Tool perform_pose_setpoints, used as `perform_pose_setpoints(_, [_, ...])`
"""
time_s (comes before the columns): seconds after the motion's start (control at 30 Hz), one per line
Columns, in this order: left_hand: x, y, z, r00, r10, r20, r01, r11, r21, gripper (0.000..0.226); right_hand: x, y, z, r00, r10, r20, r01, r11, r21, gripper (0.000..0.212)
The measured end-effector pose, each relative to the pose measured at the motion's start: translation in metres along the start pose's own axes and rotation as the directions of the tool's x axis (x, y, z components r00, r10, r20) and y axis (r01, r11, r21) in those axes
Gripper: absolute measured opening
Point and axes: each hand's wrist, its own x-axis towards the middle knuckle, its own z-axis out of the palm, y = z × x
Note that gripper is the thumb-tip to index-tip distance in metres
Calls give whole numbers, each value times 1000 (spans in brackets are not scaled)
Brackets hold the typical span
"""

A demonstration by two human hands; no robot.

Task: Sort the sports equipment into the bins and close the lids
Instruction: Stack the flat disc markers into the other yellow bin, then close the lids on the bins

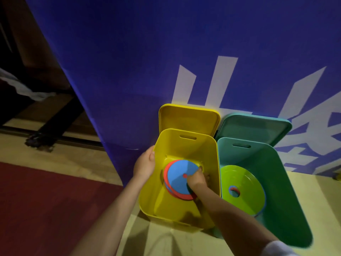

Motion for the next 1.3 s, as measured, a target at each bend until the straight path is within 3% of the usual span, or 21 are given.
perform_pose_setpoints(0.1, [-2, -2, -2, 1000, 1, -2, -2, 999, -35, 37, -24, -19, -18, 965, -239, -106, 240, 971, -7, 71])
perform_pose_setpoints(0.23, [-8, -4, -4, 1000, 2, -11, -2, 999, -53, 37, -38, -41, -63, 777, -518, -358, 570, 820, 51, 58])
perform_pose_setpoints(0.33, [-8, -7, -1, 1000, -3, 6, 3, 1000, -22, 38, -39, -57, -105, 634, -537, -556, 672, 739, 53, 53])
perform_pose_setpoints(0.4, [-4, -1, 0, 999, -38, 24, 37, 999, 11, 41, -32, -71, -131, 600, -505, -621, 676, 734, 56, 53])
perform_pose_setpoints(0.5, [15, 21, -5, 998, -66, 11, 66, 998, 12, 52, -18, -85, -156, 628, -508, -589, 654, 755, 46, 52])
perform_pose_setpoints(0.6, [42, 48, -17, 997, -57, -47, 52, 993, -105, 59, -4, -87, -163, 641, -551, -534, 633, 773, -38, 38])
perform_pose_setpoints(0.77, [83, 84, -31, 996, -25, -87, 2, 969, -249, 52, 5, -91, -156, 687, -563, -459, 622, 782, -27, 34])
perform_pose_setpoints(0.9, [92, 88, -27, 988, -70, -138, 7, 910, -415, 38, -1, -107, -147, 814, -443, -375, 574, 715, 399, 33])
perform_pose_setpoints(0.97, [91, 89, -25, 981, -79, -176, -7, 895, -446, 33, -2, -117, -147, 860, -376, -345, 507, 699, 503, 32])
perform_pose_setpoints(1.07, [91, 99, -31, 974, -65, -219, -50, 874, -484, 27, -8, -127, -156, 863, -356, -358, 503, 663, 554, 32])
perform_pose_setpoints(1.3, [87, 158, -73, 944, 19, -329, -214, 794, -569, 19, -46, -165, -206, 785, -374, -494, 620, 482, 619, 34])
